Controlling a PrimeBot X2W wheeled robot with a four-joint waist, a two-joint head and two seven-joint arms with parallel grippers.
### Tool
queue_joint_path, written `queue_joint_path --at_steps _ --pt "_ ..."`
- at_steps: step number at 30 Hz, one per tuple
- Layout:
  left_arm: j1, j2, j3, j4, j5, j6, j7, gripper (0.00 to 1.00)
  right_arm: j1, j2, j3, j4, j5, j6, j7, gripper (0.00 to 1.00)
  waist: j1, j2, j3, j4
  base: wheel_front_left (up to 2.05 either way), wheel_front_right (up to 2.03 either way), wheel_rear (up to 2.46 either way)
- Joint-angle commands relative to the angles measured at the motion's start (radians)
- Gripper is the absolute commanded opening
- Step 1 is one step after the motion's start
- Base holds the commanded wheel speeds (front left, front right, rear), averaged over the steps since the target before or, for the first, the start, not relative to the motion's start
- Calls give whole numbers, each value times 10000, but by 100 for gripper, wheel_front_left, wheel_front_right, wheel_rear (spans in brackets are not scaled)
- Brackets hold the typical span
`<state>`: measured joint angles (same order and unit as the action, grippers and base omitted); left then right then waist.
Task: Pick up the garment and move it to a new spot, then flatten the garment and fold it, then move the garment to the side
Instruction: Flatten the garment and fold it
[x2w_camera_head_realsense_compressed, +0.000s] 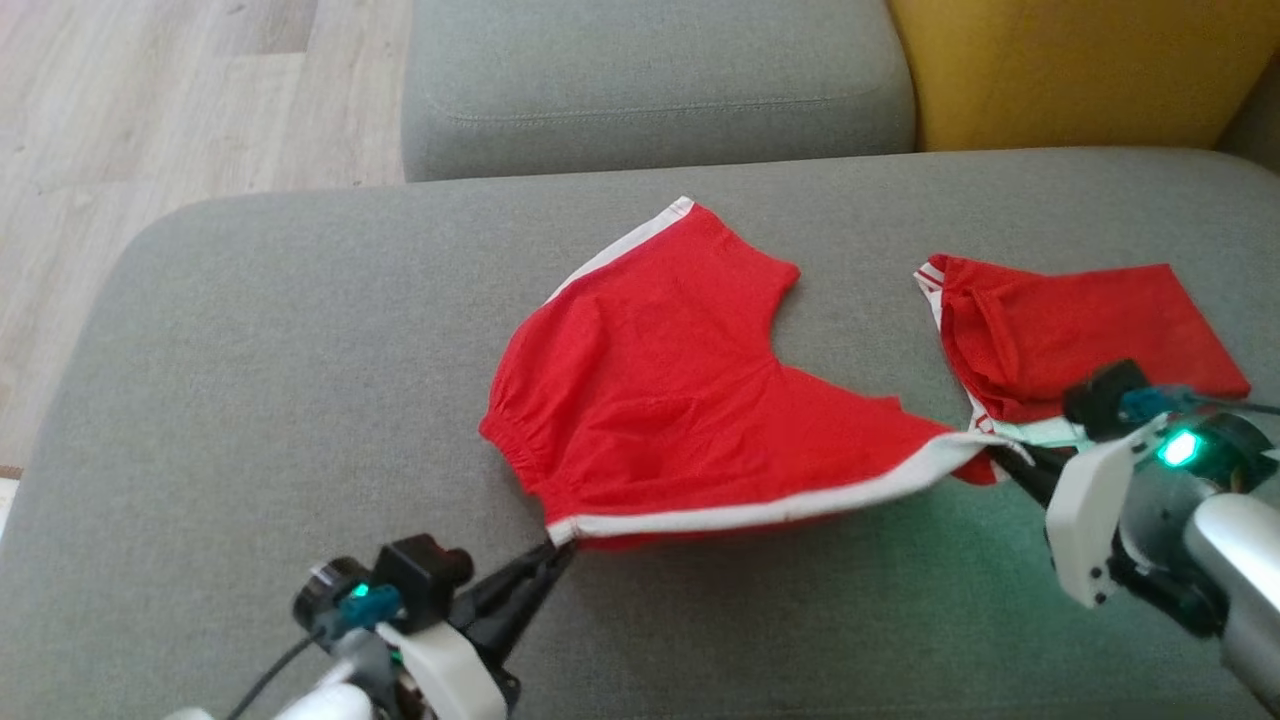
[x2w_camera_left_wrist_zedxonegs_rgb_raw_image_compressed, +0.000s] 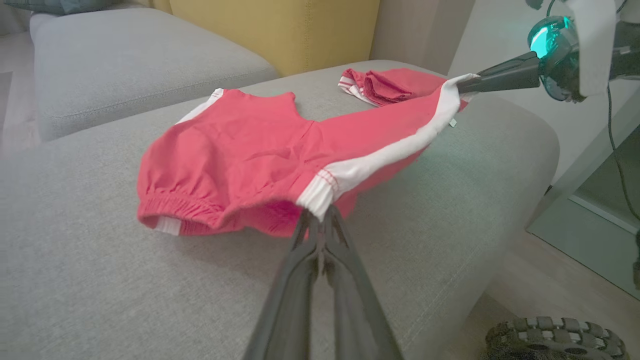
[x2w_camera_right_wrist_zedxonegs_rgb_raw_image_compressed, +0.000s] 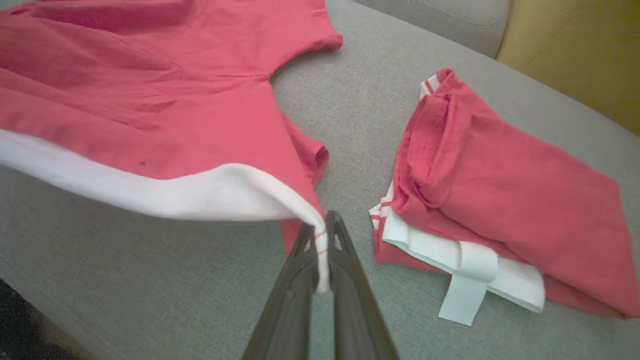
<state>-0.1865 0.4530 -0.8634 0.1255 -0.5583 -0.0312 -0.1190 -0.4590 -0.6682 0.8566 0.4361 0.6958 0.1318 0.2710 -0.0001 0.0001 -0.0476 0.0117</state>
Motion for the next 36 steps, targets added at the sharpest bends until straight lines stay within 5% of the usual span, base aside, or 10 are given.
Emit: queue_joint_path --at_steps 1,9,18,36 --pt "-557 426 588 -432 -5 165 -38 0 -61 -329 -352 -403 -63 -11 41 0 1 -1 36 10 0 0 0" --pt "-1104 581 1216 -1031 -248 492 49 0 -486 -110 -1582 -1093 -955 -11 514 0 1 -1 458 338 0 0 0" --pt "-2428 356 1595 -567 -427 246 178 0 -2202 296 -1846 -953 -1849 -11 1073 0 1 -1 1670 1118 0 0 0" --pt "-4984 -1373 1188 2364 -263 -513 -374 0 -6934 400 1242 1778 -2514 -11 586 0 1 -1 3973 2659 0 0 0"
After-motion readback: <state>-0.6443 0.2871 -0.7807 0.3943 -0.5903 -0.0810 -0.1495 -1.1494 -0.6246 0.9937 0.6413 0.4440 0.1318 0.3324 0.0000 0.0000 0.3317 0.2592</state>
